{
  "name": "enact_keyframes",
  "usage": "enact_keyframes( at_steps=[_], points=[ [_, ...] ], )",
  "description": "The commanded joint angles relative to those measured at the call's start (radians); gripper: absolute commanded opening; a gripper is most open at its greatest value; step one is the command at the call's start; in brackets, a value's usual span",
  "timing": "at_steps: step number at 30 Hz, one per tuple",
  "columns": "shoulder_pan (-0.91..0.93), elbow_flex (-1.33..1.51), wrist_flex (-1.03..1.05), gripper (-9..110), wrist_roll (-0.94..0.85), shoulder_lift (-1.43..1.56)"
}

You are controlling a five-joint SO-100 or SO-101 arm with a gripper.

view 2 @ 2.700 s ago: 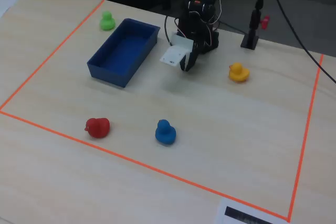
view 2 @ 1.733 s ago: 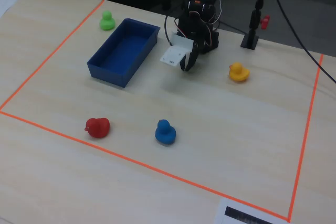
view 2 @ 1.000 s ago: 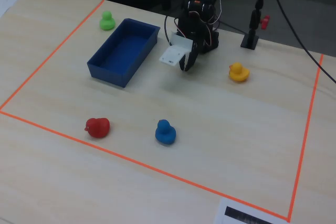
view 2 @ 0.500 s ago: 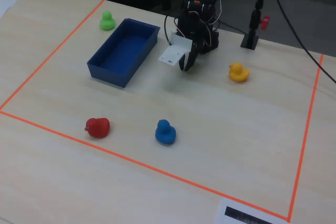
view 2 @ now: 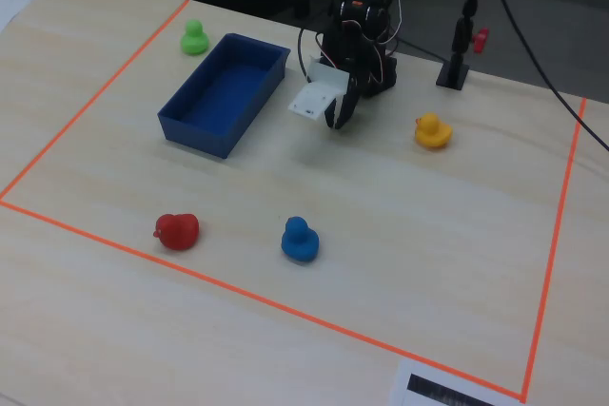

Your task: Grasp yellow duck and put it into box.

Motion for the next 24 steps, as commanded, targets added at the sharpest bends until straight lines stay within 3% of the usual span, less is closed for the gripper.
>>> enact_keyframes(
  at_steps=[1, 10, 16, 24],
  points=[
    [0.021, -0.046, 0.041, 14, -0.018, -0.003],
    [0.051, -0.589, 0.170, 36, 0.003, -0.453],
    [0.002, -0.900, 0.305, 38, 0.064, -0.692],
    [-0.120, -1.101, 0.466, 38, 0.114, -0.905]
  ],
)
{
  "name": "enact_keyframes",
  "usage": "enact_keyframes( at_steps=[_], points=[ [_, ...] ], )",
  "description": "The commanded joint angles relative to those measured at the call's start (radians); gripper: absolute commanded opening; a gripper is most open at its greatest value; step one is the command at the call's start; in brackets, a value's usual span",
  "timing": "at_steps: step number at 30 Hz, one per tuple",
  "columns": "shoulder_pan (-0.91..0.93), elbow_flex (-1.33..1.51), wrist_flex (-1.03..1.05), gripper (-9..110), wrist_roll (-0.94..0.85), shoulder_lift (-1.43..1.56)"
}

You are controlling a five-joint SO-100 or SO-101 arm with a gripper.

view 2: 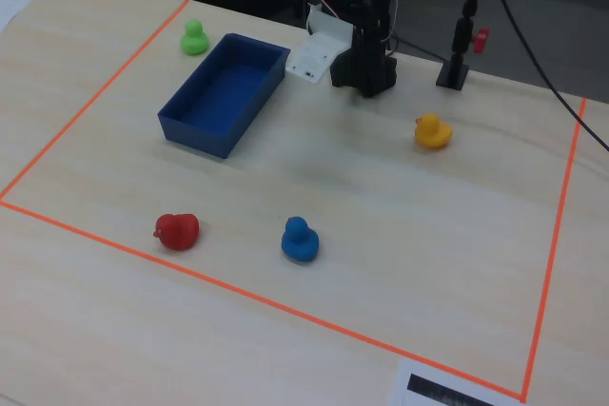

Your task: Grasp yellow duck and put it into box.

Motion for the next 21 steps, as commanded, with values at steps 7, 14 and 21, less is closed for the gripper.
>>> enact_keyframes(
  at_steps=[7, 14, 21],
  points=[
    [-0.233, -0.081, 0.025, 38, 0.080, -0.135],
    [-0.488, -0.118, 0.025, 39, 0.232, -0.210],
    [-0.707, -0.158, 0.009, 39, 0.385, -0.273]
  ],
)
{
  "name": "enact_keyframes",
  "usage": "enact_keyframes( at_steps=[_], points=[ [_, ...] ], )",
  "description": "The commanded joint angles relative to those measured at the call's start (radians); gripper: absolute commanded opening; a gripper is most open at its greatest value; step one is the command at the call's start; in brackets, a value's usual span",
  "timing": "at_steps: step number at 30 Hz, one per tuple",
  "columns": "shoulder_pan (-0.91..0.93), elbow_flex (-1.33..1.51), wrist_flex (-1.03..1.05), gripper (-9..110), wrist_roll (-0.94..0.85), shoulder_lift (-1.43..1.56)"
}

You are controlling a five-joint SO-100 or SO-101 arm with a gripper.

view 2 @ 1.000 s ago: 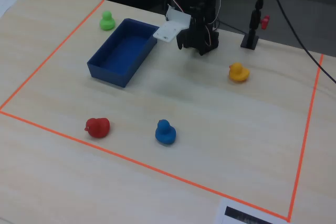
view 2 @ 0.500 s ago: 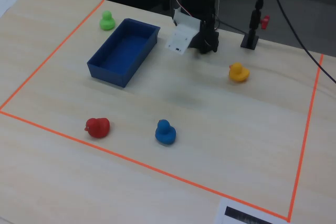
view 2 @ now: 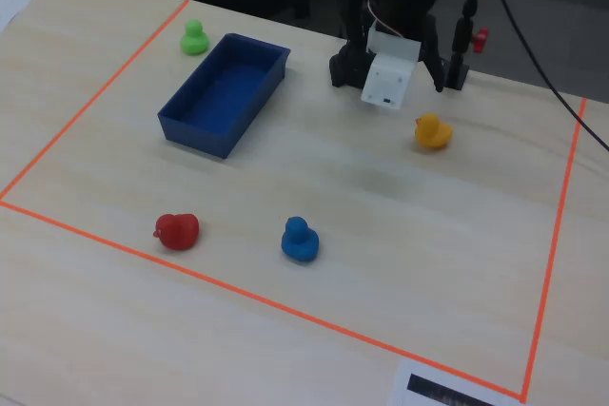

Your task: Grasp yellow duck and put it into box.

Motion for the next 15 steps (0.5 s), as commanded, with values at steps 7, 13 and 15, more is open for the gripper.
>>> enact_keyframes(
  at_steps=[7, 13, 15],
  points=[
    [-0.143, -0.014, -0.095, 39, 0.104, -0.066],
    [-0.129, 0.124, -0.250, 39, 0.095, -0.087],
    [-0.126, 0.172, -0.284, 39, 0.092, -0.083]
  ],
)
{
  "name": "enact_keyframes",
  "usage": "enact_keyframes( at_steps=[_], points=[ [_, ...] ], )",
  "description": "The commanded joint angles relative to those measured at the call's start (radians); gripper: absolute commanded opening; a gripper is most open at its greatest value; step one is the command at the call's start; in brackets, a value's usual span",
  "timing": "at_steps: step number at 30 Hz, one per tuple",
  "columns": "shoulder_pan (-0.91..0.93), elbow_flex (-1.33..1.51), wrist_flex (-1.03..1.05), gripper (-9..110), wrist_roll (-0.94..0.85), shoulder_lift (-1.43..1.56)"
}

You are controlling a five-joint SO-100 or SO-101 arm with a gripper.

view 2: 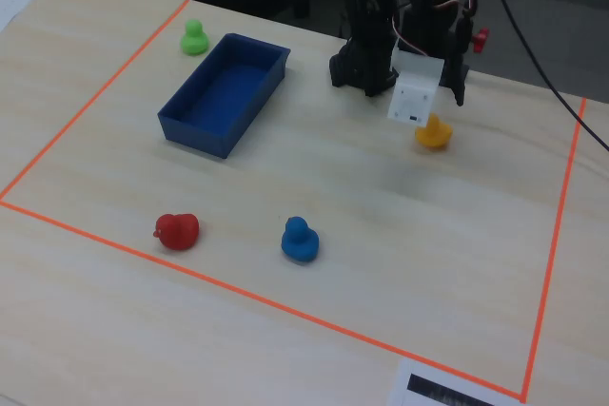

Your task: Grasp yellow duck and put it into box.

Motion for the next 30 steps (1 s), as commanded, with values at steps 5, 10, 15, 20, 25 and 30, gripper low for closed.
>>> enact_keyframes(
  at_steps=[5, 10, 15, 20, 25, 30],
  points=[
    [0.046, 0.109, -0.098, 39, -0.029, 0.017],
    [0.060, 0.166, -0.155, 39, -0.034, 0.021],
    [0.048, 0.202, -0.176, 39, -0.015, 0.031],
    [0.017, 0.213, -0.173, 39, 0.018, 0.041],
    [0.000, 0.222, -0.196, 39, 0.041, 0.032],
    [0.000, 0.255, -0.238, 39, 0.052, 0.032]
  ],
)
